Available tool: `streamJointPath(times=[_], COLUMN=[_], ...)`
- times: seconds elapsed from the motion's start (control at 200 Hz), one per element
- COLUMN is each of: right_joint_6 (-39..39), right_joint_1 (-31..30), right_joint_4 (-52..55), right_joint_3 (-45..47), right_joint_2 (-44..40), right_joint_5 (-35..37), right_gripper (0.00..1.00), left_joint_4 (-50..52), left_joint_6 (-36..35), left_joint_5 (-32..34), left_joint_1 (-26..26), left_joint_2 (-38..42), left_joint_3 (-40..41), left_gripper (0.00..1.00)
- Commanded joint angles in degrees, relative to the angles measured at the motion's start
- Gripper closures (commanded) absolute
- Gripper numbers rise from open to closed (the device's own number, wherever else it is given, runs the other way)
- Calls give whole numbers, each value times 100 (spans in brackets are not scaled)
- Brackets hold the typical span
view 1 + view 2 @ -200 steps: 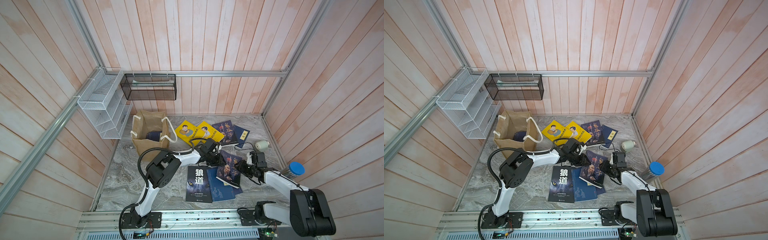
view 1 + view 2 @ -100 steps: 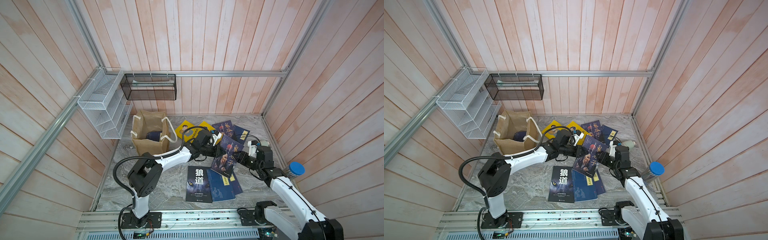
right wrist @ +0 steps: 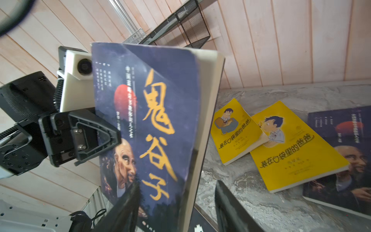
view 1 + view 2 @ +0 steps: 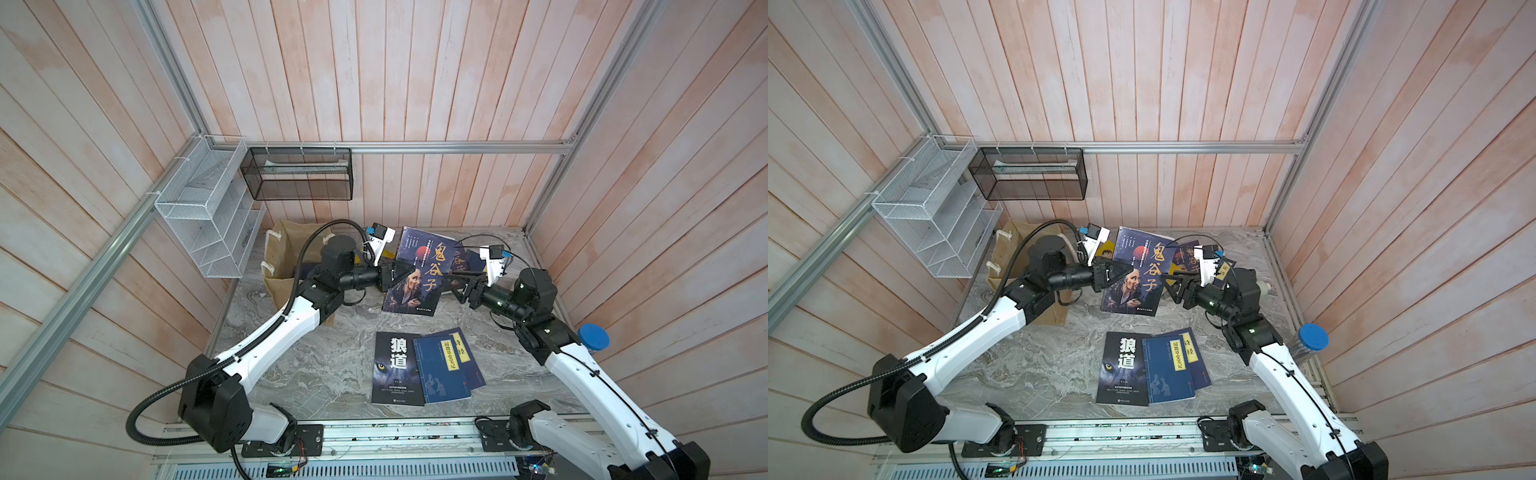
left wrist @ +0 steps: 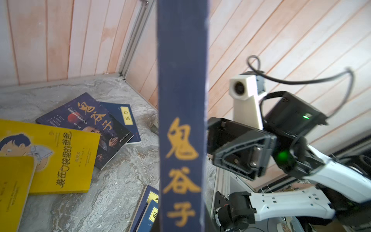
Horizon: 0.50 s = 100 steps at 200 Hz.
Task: Put the books into the canvas bag
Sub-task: Pick up the book from the book.
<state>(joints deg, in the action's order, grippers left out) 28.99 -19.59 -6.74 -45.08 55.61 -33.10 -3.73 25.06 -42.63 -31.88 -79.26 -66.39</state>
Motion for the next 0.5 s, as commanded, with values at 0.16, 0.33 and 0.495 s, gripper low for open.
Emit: streamJointPath(times=[0.16,0.33,0.495], right_joint_6=[605,1179,1245], right_joint_1=[-44,-80,-334], right_joint_4=[-1589,-2991,-3093], right_joint_3=[-105,311,351], right_joint_2=[439,585,630], right_joint_5=[-1110,-1792,-1871], right_gripper=[35,34,34], left_joint_4=[-1842,-2764,-3180], left_joint_6=[741,1343,1660], left_joint_5=[-1367,-1416,-1387], left_joint_1=[202,383,463], left_joint_2=[398,373,264], left_joint_3=[449,823,890], left_gripper=[100,100,100])
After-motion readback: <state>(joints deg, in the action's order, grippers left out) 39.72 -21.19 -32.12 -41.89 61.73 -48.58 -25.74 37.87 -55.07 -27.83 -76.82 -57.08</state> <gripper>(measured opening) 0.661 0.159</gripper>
